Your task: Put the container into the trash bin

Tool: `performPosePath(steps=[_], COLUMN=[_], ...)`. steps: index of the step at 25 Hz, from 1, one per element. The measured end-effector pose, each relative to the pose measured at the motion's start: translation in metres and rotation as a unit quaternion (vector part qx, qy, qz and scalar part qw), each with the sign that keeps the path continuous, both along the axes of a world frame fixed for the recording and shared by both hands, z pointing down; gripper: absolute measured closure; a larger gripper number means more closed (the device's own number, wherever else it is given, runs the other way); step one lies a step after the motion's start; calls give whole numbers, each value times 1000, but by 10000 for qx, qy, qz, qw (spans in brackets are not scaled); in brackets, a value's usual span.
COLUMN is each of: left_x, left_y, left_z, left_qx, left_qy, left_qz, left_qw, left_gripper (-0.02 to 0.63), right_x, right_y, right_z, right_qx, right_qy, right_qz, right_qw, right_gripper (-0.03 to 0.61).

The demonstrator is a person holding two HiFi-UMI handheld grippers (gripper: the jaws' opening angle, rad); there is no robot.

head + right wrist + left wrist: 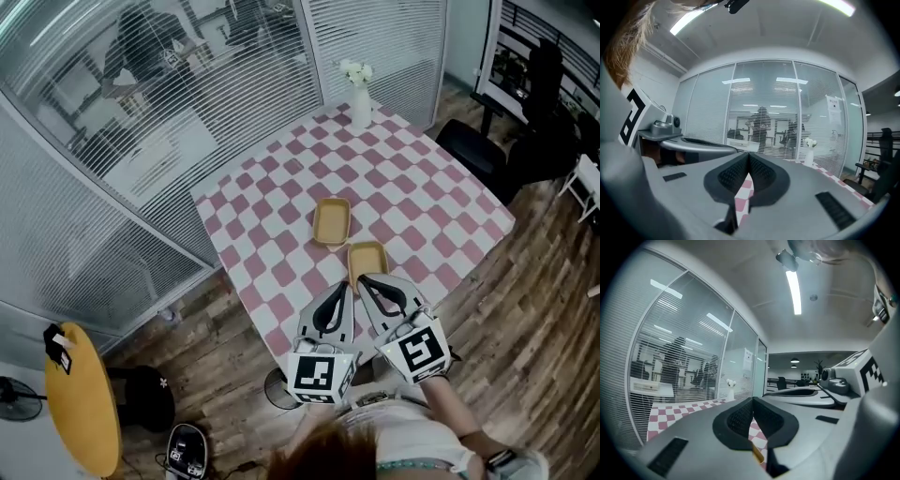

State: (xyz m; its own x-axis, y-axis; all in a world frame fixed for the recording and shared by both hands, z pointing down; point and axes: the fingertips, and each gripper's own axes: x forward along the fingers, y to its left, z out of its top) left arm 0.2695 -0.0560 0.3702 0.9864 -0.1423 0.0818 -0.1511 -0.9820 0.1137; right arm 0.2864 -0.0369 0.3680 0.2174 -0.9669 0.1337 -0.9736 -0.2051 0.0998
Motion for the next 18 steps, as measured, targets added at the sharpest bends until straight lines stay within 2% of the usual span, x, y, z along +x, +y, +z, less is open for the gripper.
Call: performPosePath(steps=[8,14,18], left_x=[36,37,32], left_y=[1,-1,-6], left_z=[4,9,12], left_qx=[88,76,8], left_qy=[-105,-218,-257], left_qz=[-81,-166,-260], left_qw=[9999,9996,9993], left_gripper=[604,604,604], right_x=[34,38,41], right_y=[-1,-4,-9], right_z=[12,15,31], right_qx=[-37,-49,-96], right_qy=[-118,-198,-73], right_qz=[-165,-257,-403], right_qw=[9998,9995,9991], right_gripper=[586,584,586])
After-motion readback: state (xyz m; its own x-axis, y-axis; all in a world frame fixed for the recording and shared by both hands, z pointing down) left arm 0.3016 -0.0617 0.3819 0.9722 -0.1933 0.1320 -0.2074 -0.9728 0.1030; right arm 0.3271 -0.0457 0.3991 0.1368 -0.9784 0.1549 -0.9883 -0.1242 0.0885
